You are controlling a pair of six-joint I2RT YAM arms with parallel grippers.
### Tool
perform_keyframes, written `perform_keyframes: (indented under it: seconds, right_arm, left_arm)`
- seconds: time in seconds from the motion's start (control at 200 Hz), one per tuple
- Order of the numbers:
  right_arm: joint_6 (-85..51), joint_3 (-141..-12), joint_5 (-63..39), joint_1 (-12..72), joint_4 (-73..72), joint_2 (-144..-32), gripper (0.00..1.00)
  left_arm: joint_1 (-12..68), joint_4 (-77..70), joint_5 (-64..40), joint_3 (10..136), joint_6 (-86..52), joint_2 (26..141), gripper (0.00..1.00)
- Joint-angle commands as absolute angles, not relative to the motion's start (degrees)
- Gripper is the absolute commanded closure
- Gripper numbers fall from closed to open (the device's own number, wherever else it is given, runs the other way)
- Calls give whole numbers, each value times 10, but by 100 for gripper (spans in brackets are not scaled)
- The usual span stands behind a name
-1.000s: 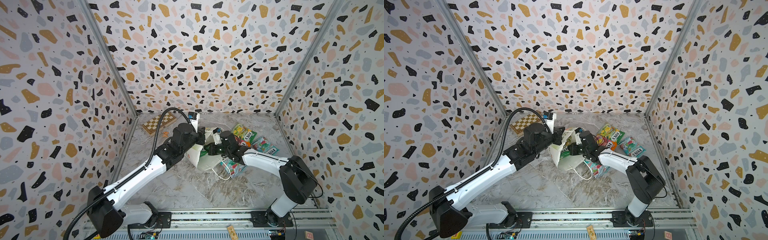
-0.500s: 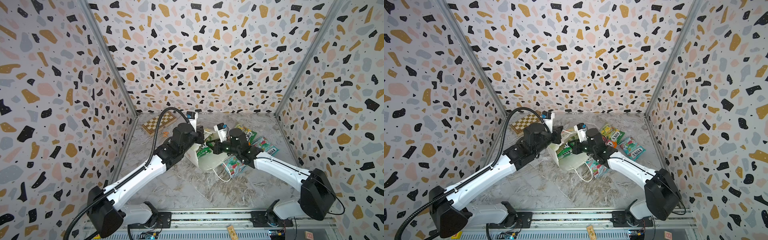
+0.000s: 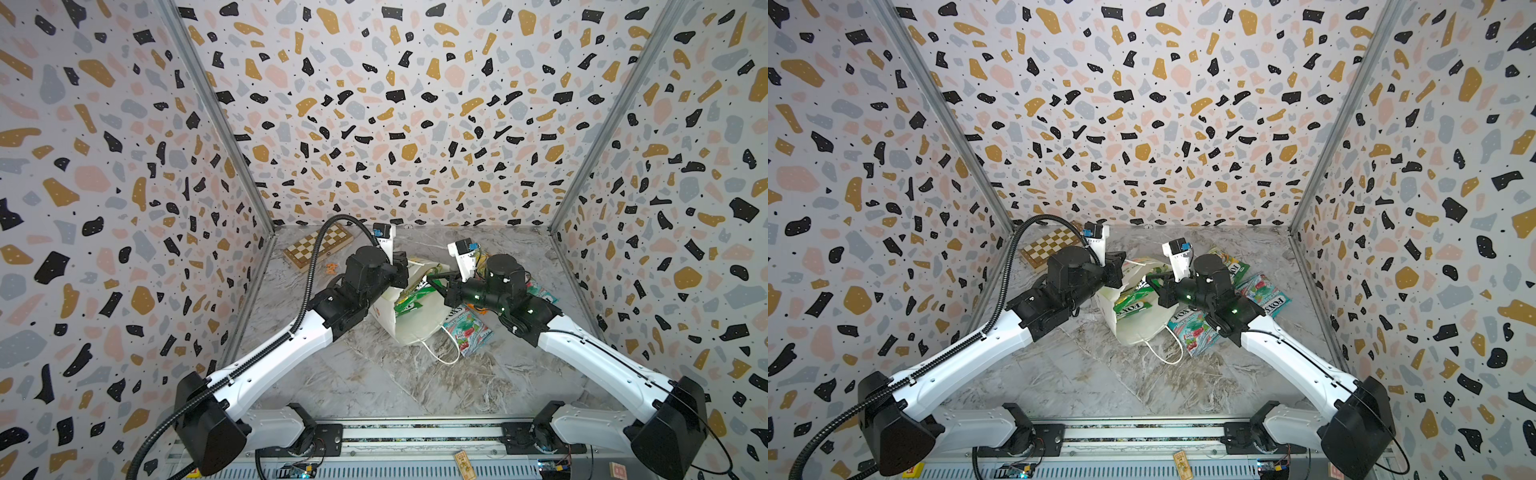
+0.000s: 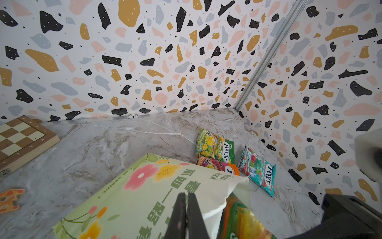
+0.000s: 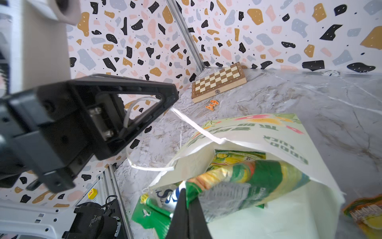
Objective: Take the snacks out of the paper bag
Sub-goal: Pick up the snack from the paper bag.
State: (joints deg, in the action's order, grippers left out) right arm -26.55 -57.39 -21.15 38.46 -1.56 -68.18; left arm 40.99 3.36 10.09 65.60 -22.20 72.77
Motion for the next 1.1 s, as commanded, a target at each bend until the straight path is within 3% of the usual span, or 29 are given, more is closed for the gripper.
perform_keyframes:
  seconds: [0.0,0.566,0.766,1.096]
  right_arm:
    - [-240,-615,-204,381,-4,-640,100]
    - [-187,-671,-78,309,133,-529,100]
    - [-169,-672,-33,232,204,-522,100]
    - [-148,-612,-83,69,256,-533,100]
  left_arm:
    - [410,9,112,653,-228,729,100]
    - [410,12,109,657,-221,732,100]
    - [410,14,108,660,-218,731,100]
    - [410,14,106,659,-215,730,100]
